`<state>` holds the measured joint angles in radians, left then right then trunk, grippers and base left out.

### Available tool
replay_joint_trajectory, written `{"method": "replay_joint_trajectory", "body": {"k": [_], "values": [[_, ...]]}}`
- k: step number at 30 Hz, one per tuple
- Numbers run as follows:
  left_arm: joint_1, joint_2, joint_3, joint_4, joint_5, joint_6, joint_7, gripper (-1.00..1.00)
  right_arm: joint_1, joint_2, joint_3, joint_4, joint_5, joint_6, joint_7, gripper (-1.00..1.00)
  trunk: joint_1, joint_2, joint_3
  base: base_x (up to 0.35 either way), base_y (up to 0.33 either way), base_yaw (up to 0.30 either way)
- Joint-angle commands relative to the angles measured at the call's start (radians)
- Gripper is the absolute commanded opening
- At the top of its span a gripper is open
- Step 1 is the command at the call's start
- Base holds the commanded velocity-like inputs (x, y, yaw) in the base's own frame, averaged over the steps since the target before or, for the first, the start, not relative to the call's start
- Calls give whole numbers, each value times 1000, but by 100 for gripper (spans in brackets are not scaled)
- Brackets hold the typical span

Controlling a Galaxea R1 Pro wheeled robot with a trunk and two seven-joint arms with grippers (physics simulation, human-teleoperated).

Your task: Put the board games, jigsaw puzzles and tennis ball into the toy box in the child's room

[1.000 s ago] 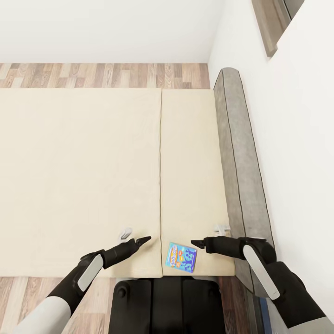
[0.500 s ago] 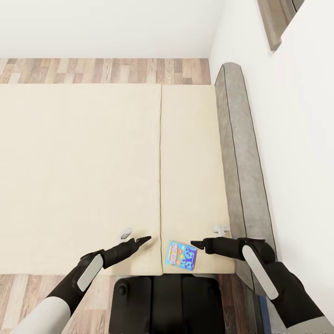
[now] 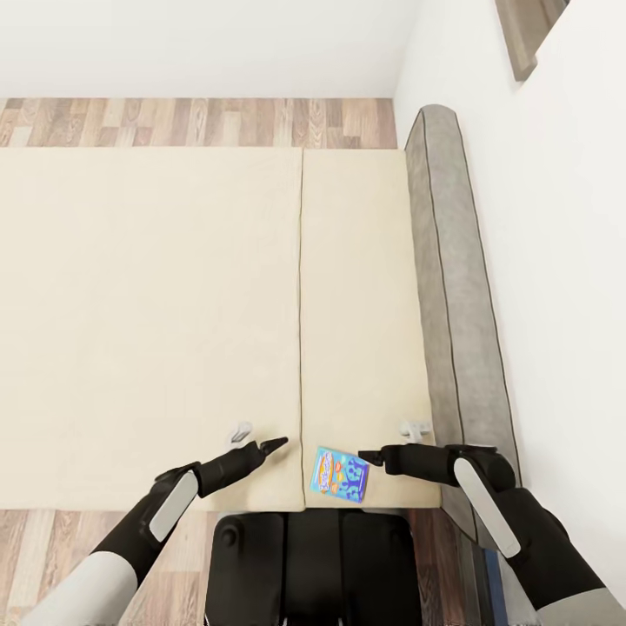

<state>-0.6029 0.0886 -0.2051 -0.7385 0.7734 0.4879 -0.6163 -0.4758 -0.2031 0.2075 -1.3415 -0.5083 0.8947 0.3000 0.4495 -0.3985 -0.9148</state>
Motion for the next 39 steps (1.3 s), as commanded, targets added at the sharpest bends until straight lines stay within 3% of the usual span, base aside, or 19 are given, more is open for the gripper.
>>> {"method": "replay_joint_trajectory", "body": {"k": [1,17,25,39], "values": [[-1,1,-3,-2,11,9,0,100,-1,-1,1,0,6,2,6,100,1,-2,-3,0,0,0],[-22,12,-6,12,-9,19,-126,100,-3,-1,1,4,7,-4,13,100,1,-2,-28,0,0,0],[-24,12,-7,15,-36,19,-139,100,-4,3,3,38,6,-13,15,100,1,-2,-41,0,0,0],[-24,12,-13,19,-50,17,-160,100,-10,-2,3,89,3,-38,17,100,1,-2,-63,0,0,0]]}}
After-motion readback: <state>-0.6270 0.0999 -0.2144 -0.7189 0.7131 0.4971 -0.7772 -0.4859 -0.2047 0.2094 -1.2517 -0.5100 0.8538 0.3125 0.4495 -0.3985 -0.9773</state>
